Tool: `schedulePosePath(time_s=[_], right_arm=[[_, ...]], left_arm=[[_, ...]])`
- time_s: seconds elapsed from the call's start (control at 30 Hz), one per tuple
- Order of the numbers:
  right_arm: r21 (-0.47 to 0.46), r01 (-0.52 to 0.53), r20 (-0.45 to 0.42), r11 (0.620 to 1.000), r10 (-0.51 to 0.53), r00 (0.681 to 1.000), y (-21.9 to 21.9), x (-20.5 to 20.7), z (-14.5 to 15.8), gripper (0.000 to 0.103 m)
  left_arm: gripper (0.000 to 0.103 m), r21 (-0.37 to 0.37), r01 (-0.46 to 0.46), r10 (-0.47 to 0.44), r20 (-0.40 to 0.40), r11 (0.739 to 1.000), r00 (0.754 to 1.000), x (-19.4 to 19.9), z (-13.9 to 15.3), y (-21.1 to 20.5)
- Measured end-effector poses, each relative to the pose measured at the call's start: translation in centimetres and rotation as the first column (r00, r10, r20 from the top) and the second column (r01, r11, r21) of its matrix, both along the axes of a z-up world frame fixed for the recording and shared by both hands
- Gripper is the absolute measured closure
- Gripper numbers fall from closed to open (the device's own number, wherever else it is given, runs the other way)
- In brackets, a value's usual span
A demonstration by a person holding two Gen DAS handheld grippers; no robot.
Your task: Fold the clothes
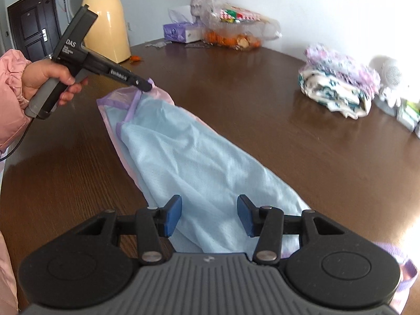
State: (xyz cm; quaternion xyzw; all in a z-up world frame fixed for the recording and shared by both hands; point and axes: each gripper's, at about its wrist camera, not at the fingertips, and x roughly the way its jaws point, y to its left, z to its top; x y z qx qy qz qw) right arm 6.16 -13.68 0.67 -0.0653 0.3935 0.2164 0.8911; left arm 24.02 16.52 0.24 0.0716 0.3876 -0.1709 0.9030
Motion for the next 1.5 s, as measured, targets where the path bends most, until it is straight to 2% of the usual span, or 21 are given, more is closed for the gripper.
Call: schedulePosePath(time_s=[0.13, 0.33, 0.47, 0.53, 0.63, 0.7, 0.8, 0.87, 0.97, 1.03, 1.13, 1.23, 1.3, 1.4, 1.5], right_arm=[[0.010, 0.025, 0.004, 1.000, -0.025, 1.000, -0.5, -0.3, -0.4, 0.053], [-0.004, 0.032, 0.031, 0.999, -0.031, 0.999, -0.3, -1.0, -0.6, 0.050], [0.004, 0.038, 0.067, 0.999, -0.039, 0.997, -0.5, -1.5, 0.3, 0.046], [0.008, 0.039, 0.104, 0.999, -0.039, 0.994, -0.8, -2.1, 1.1, 0.040], [0.001, 0.062, 0.125, 0.998, -0.061, 0.990, -1.5, -2.5, 1.7, 0.040], [0.000, 0.083, 0.121, 0.997, -0.083, 0.989, -2.0, -2.4, 1.6, 0.040], [0.015, 0.092, 0.096, 0.996, -0.093, 0.991, -2.4, -2.0, 1.1, 0.040], [0.009, 0.091, 0.083, 0.996, -0.091, 0.992, -2.4, -1.9, 0.6, 0.040], [-0.004, 0.097, 0.067, 0.995, -0.097, 0.993, -2.5, -2.1, 0.0, 0.040], [-0.001, 0.108, 0.060, 0.994, -0.108, 0.992, -2.9, -2.4, -0.3, 0.040], [0.003, 0.114, 0.058, 0.993, -0.114, 0.992, -3.3, -2.9, -0.8, 0.039], [0.050, 0.117, 0.086, 0.992, -0.121, 0.989, -4.5, -4.1, 0.4, 0.038], [0.085, 0.138, 0.122, 0.987, -0.148, 0.982, -6.3, -5.3, 1.7, 0.035], [0.079, 0.201, 0.146, 0.976, -0.210, 0.967, -9.8, -6.5, 3.2, 0.034], [0.030, 0.279, 0.129, 0.960, -0.280, 0.951, -14.2, -6.0, 3.7, 0.036]], left_arm=[[0.101, -0.043, -0.046, 0.047, 0.020, 0.998, 0.999, 0.8, 0.1, 0.4], [0.100, -0.020, -0.075, 0.075, 0.027, 0.997, 0.997, 1.0, -0.5, 0.2], [0.082, -0.007, -0.102, 0.102, 0.074, 0.995, 0.992, -0.2, 0.2, 0.6], [0.078, 0.001, -0.109, 0.108, 0.126, 0.994, 0.986, -1.5, 1.2, 0.7], [0.078, -0.032, -0.027, 0.032, 0.162, 0.999, 0.986, -4.2, 2.7, -0.1], [0.077, -0.042, 0.080, -0.073, 0.150, 0.996, 0.986, -6.1, 3.1, -1.7], [0.077, -0.021, 0.246, -0.242, 0.118, 0.969, 0.963, -8.7, 2.7, -5.0], [0.077, -0.002, 0.320, -0.318, 0.091, 0.947, 0.944, -10.0, 2.0, -6.9], [0.077, 0.050, 0.345, -0.347, 0.071, 0.937, 0.935, -11.1, 0.8, -8.3], [0.077, 0.071, 0.332, -0.336, 0.055, 0.941, 0.940, -11.3, 0.0, -8.5], [0.077, 0.066, 0.292, -0.295, 0.053, 0.954, 0.954, -11.5, -0.5, -8.1], [0.075, 0.062, 0.269, -0.273, 0.065, 0.961, 0.960, -11.7, 0.2, -8.0], [0.065, 0.064, 0.283, -0.289, 0.104, 0.957, 0.952, -12.4, 1.4, -8.8], [0.065, 0.069, 0.352, -0.358, 0.141, 0.933, 0.923, -13.4, 2.7, -11.2], [0.066, 0.083, 0.436, -0.444, 0.132, 0.896, 0.886, -14.4, 2.6, -14.5]])
